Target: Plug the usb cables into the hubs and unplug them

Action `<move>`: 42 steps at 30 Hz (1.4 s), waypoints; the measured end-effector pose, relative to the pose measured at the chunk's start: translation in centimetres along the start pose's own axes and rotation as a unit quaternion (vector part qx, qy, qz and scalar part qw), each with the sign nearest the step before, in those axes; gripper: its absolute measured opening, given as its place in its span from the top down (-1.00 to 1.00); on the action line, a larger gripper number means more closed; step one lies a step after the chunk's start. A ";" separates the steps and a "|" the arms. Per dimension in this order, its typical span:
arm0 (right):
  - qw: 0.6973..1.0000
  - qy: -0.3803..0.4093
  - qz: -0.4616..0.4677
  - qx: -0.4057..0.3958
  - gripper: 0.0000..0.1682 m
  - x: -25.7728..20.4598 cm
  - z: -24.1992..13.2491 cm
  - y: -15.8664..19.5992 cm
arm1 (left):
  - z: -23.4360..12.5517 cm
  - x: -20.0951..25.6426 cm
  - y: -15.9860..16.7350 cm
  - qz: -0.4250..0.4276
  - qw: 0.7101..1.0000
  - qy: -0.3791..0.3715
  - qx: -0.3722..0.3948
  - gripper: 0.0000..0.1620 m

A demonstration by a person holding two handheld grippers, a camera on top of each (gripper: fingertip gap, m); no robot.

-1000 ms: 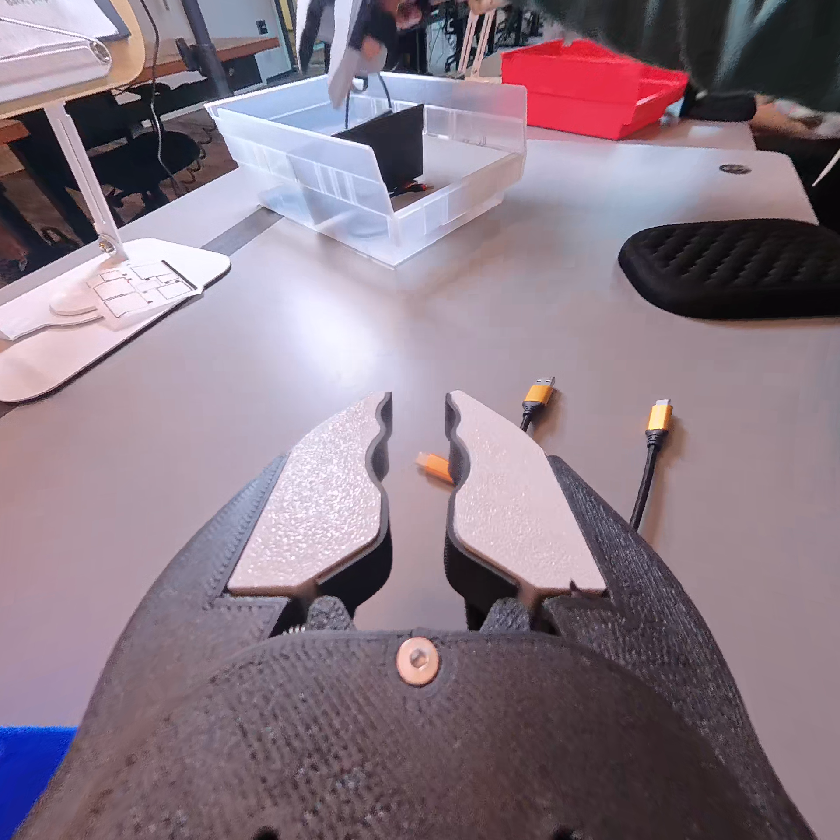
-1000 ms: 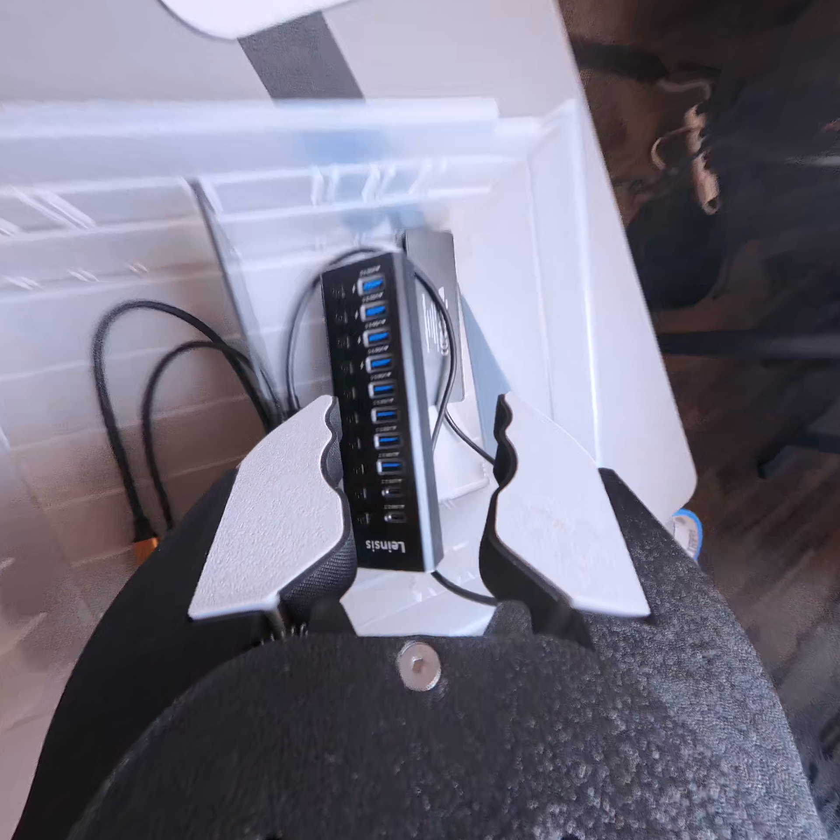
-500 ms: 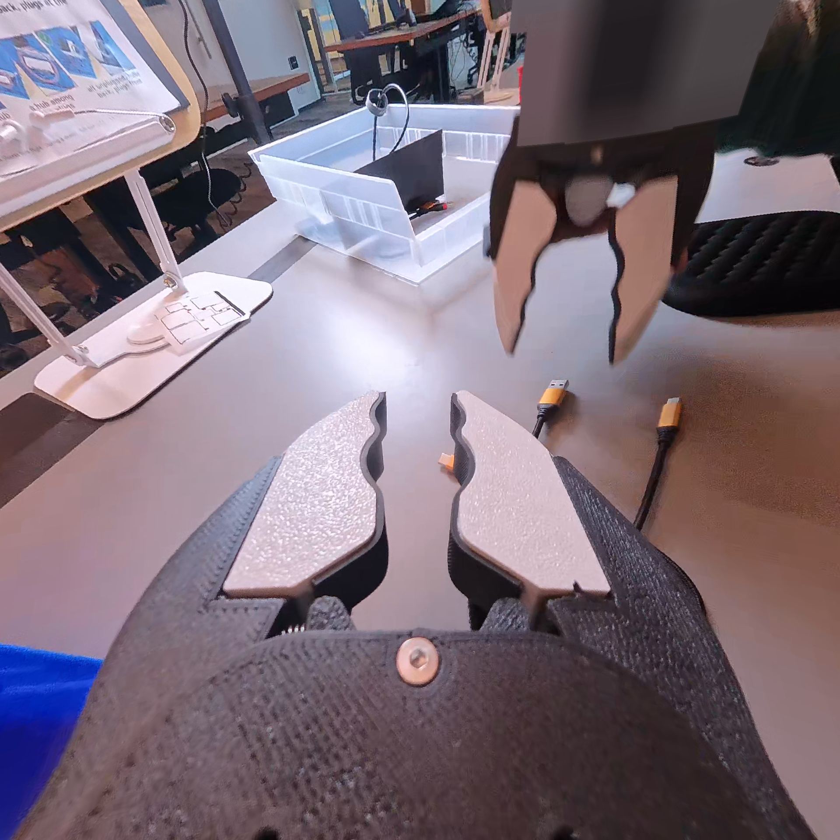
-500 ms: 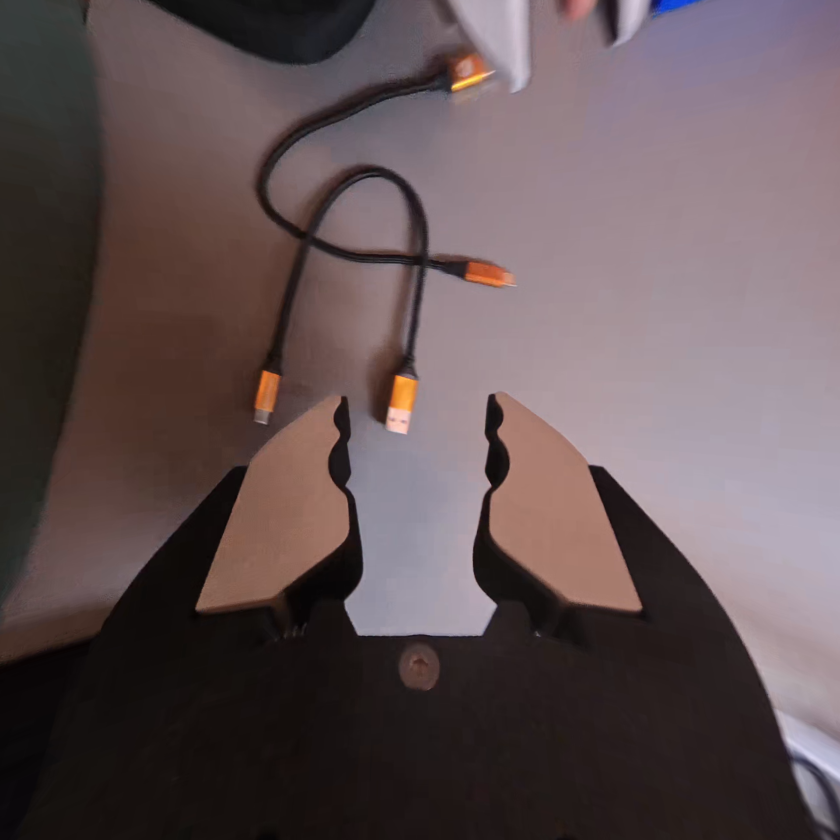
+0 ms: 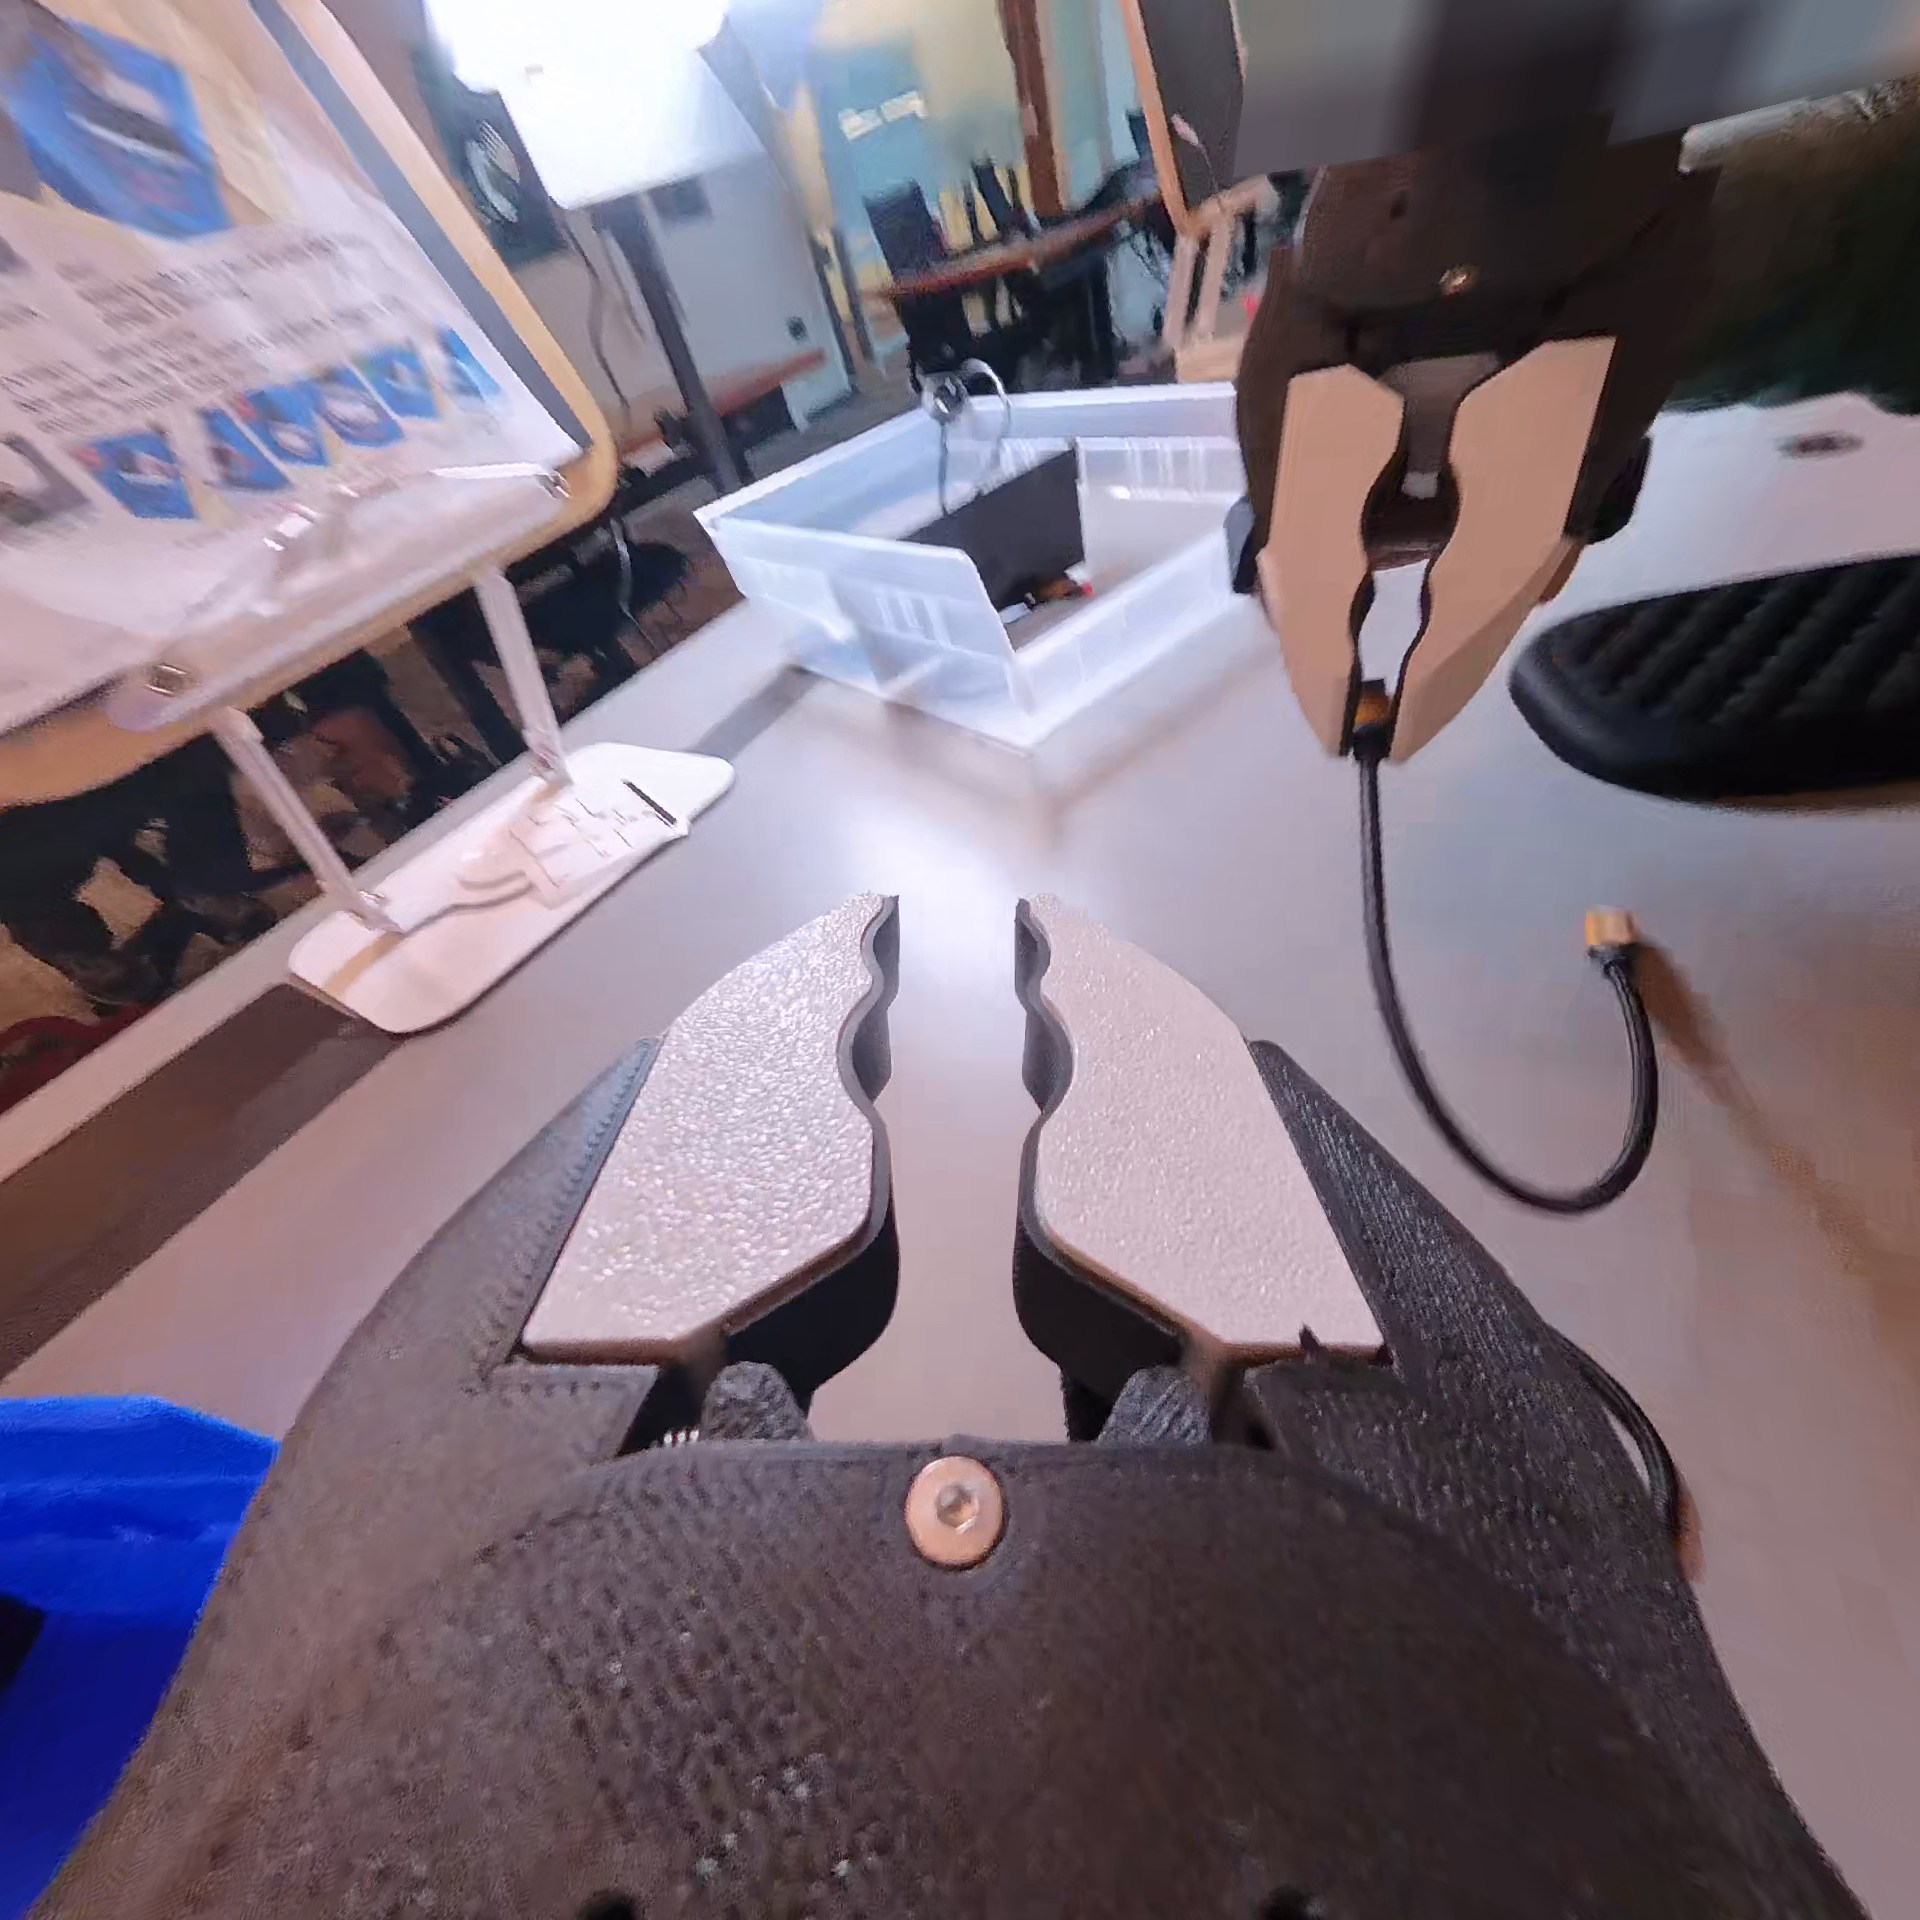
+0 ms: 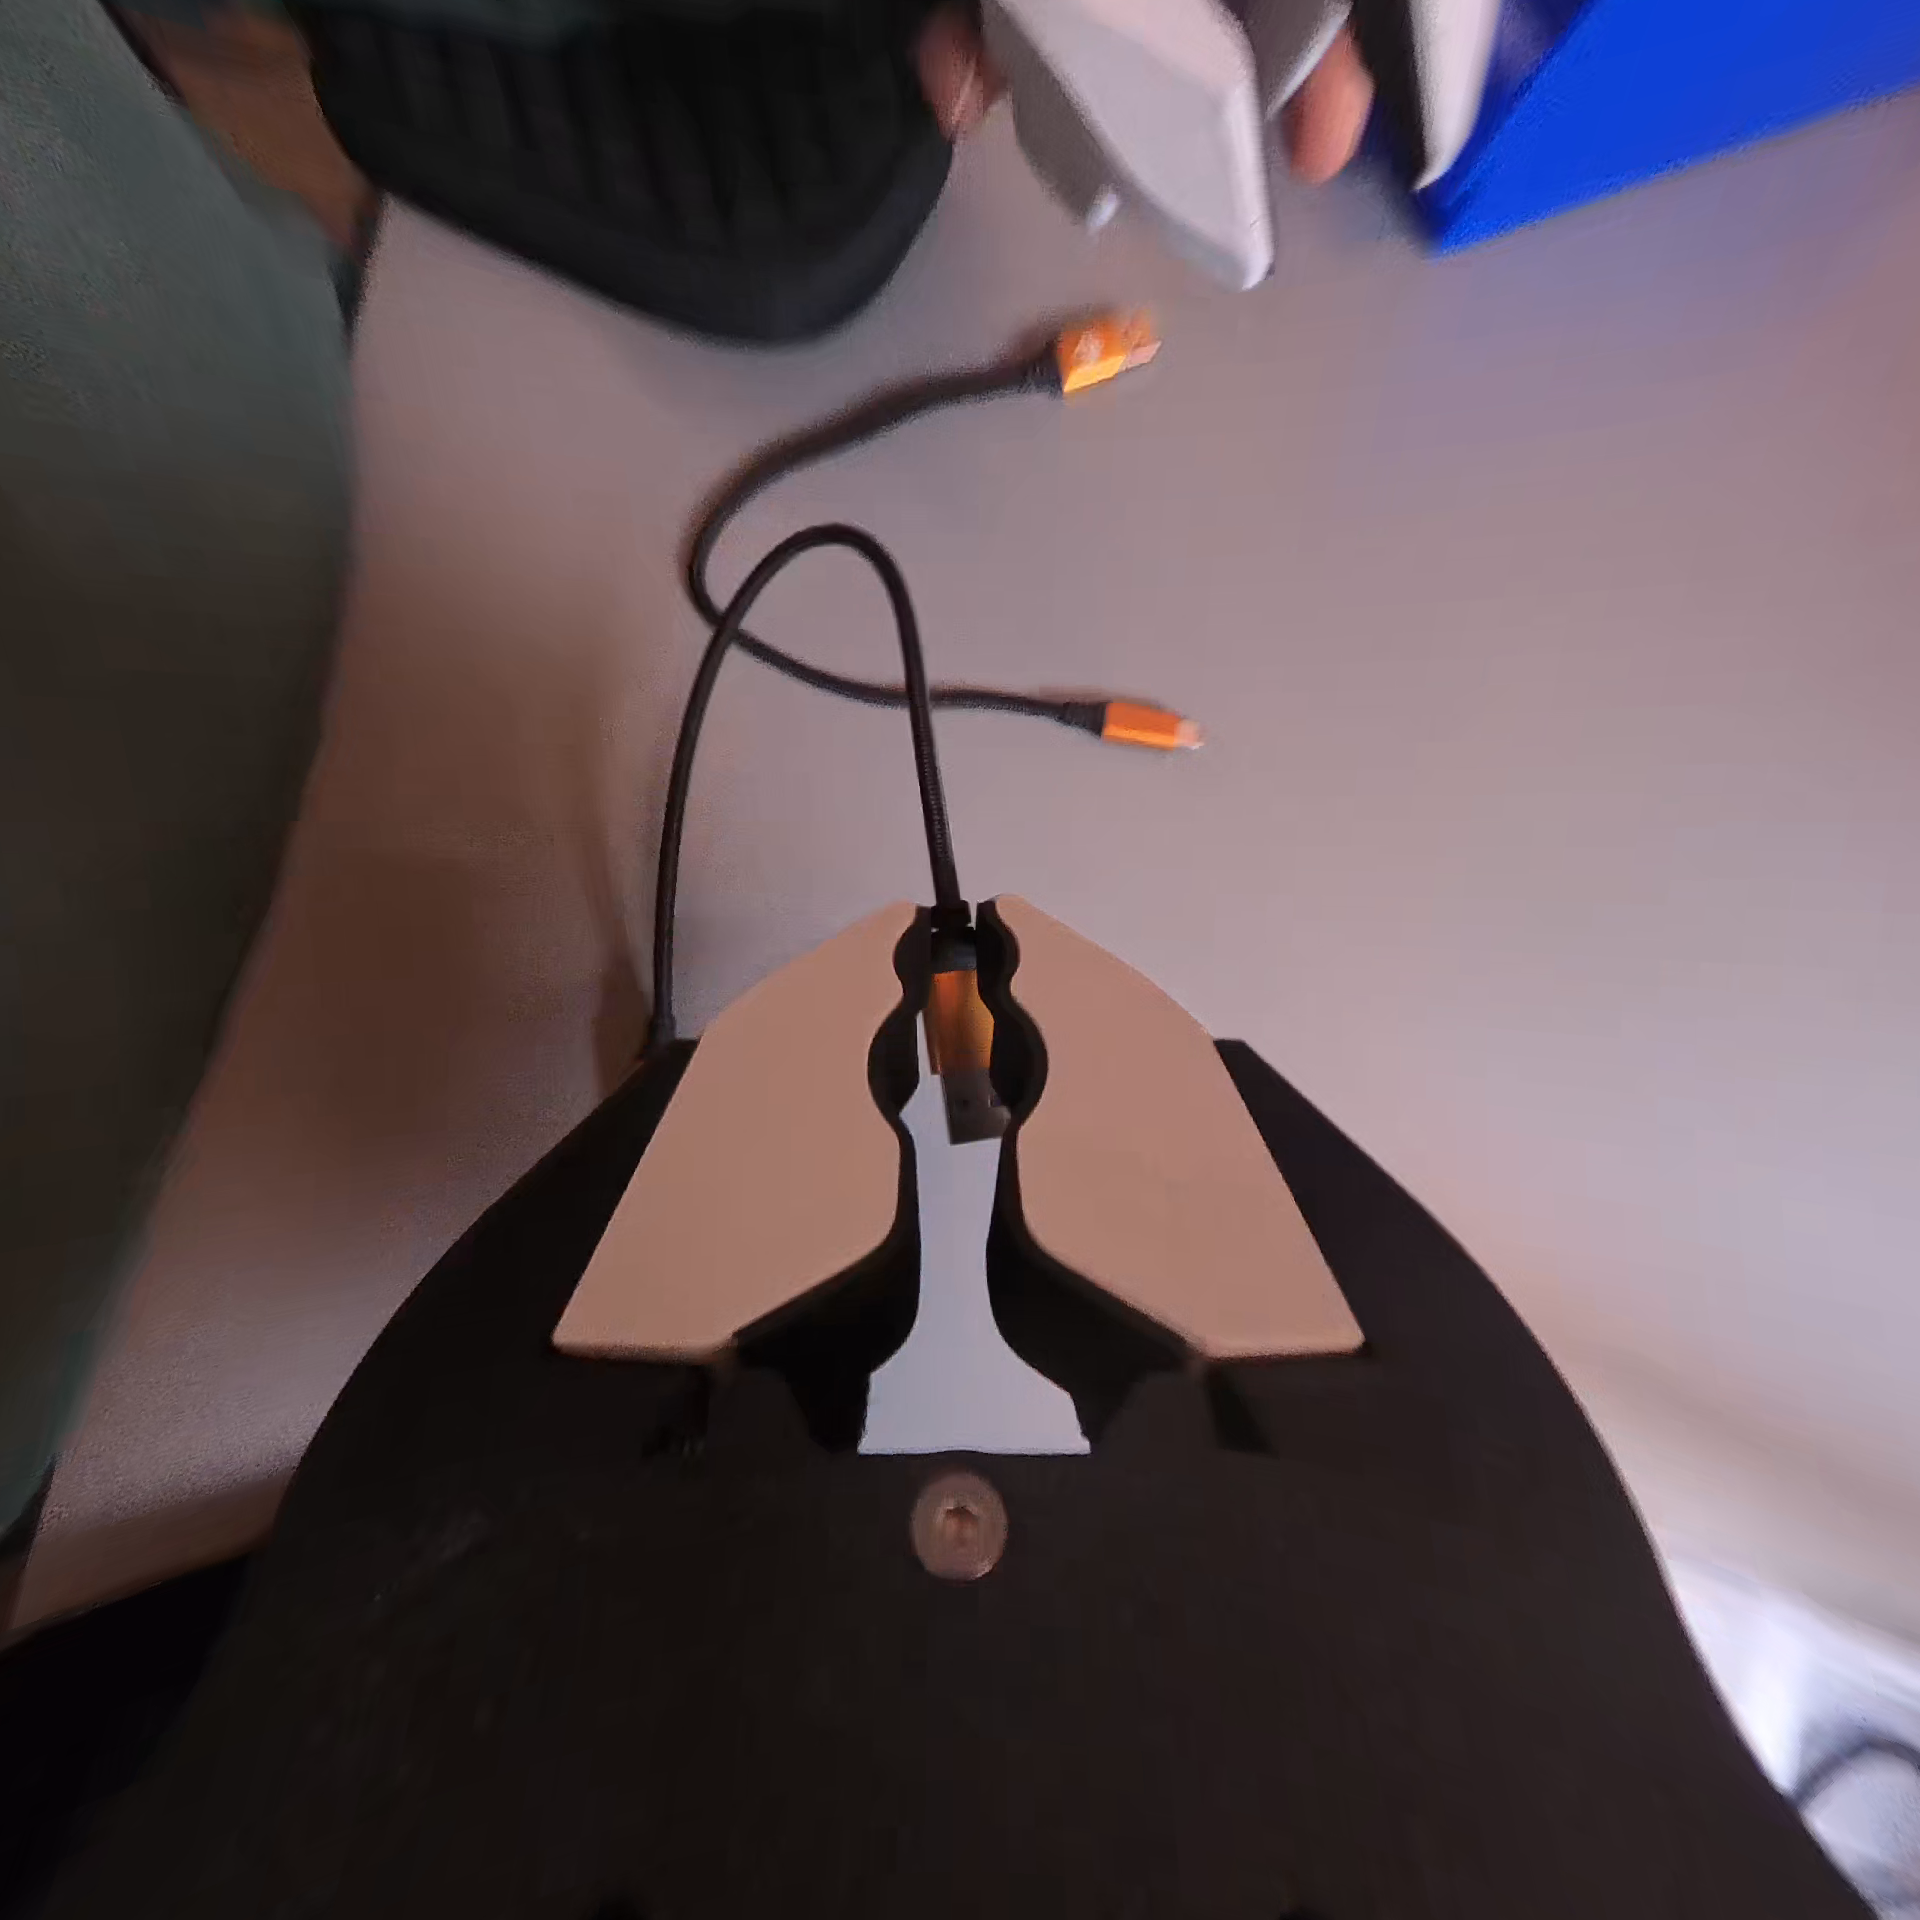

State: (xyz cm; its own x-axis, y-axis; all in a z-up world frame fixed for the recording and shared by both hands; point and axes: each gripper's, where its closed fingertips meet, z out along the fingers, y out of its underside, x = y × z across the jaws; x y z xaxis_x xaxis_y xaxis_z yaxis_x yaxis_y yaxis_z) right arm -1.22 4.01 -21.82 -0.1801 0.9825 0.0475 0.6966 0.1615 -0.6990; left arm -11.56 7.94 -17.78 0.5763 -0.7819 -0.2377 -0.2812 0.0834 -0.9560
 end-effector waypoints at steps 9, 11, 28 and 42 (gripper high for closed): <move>0.967 0.255 0.013 0.027 0.90 8.9 -17.7 0.2 | -0.4 -1.1 -0.5 -0.030 0.999 -0.021 0.019 0.73; 0.954 0.298 0.037 -0.006 0.90 12.0 -21.1 2.4 | -0.2 -0.8 -0.3 -0.028 0.999 -0.017 0.013 0.73; 0.919 0.359 0.129 -0.100 0.49 21.6 -18.9 14.3 | 0.6 -0.6 1.4 -0.036 0.999 -0.009 -0.021 0.70; 0.988 -0.056 -0.114 -0.085 0.45 4.9 7.1 1.0 | 0.4 -1.9 2.5 -0.027 0.998 -0.041 -0.048 0.70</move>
State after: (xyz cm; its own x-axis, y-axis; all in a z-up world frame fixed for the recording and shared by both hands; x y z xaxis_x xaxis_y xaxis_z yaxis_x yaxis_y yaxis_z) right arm -6.32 8.37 -27.32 -0.4145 0.9042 0.1031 0.7346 0.3993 -0.5486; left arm -13.11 9.89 -19.81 0.6520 -0.7307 -0.2025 -0.3170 -0.0201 -0.9482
